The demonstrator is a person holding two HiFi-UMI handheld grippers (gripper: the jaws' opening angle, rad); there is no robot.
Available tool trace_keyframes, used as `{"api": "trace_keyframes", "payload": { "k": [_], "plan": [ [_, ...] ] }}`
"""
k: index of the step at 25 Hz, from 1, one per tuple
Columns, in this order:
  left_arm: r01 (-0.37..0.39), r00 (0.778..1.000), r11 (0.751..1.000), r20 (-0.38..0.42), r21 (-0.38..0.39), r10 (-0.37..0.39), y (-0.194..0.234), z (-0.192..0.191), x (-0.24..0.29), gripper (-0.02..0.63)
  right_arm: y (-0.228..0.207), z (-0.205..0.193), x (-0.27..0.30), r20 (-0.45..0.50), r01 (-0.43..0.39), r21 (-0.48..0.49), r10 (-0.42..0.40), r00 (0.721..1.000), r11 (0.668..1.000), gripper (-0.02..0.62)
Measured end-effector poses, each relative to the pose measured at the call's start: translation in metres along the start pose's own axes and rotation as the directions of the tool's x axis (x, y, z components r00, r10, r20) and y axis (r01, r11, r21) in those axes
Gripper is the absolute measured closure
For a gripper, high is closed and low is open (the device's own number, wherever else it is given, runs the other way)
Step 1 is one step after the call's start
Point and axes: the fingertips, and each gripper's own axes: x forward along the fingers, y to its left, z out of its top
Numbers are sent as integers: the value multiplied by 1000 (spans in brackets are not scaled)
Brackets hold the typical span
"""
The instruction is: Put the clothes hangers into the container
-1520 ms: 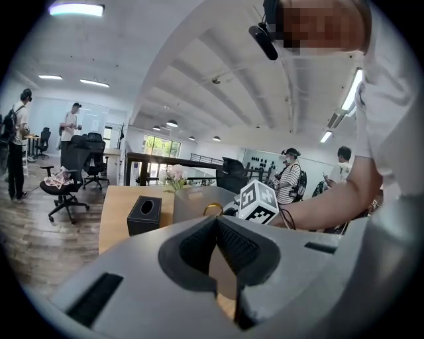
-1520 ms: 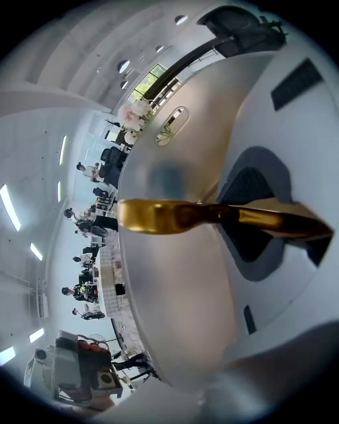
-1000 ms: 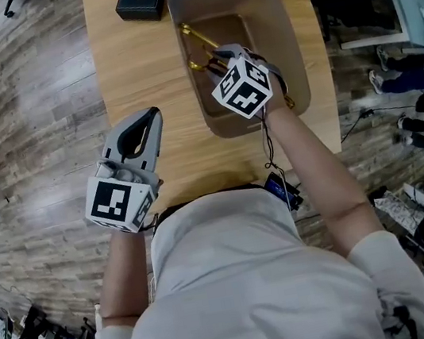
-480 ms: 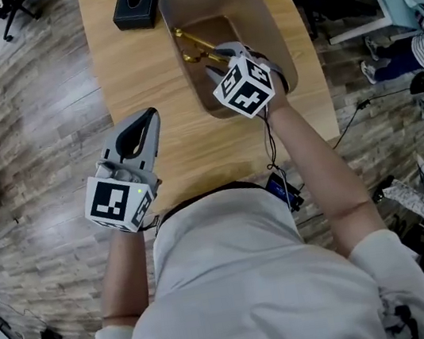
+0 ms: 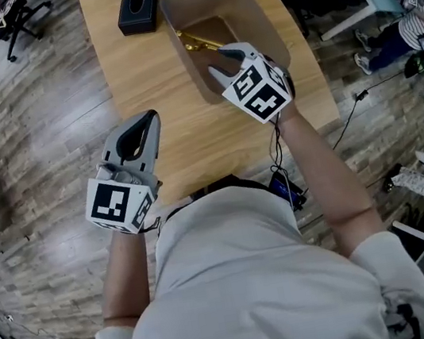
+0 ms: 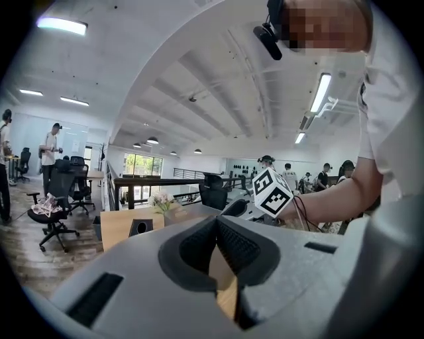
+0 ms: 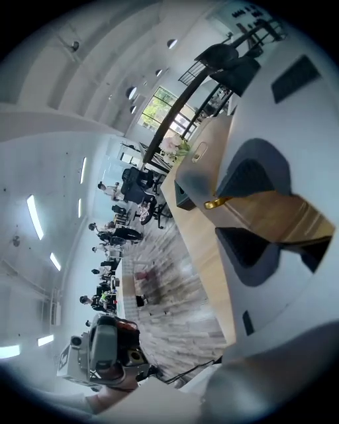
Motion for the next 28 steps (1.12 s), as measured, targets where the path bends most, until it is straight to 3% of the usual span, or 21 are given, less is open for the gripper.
{"api": "trace_keyframes", "payload": {
  "k": [8,20,28],
  "plan": [
    [62,998,997,19,44,-62,-18,5,-38,600,42,15,-54,79,90,41,-93,993,995,502],
    [129,990,990,42,62,-131,-58,-6,-83,600,121,6,-126,121,127,58,-133,984,990,547],
    [148,988,987,40,63,-151,-76,-5,-87,600,139,0,-157,173,134,83,-146,974,988,588]
  ]
}}
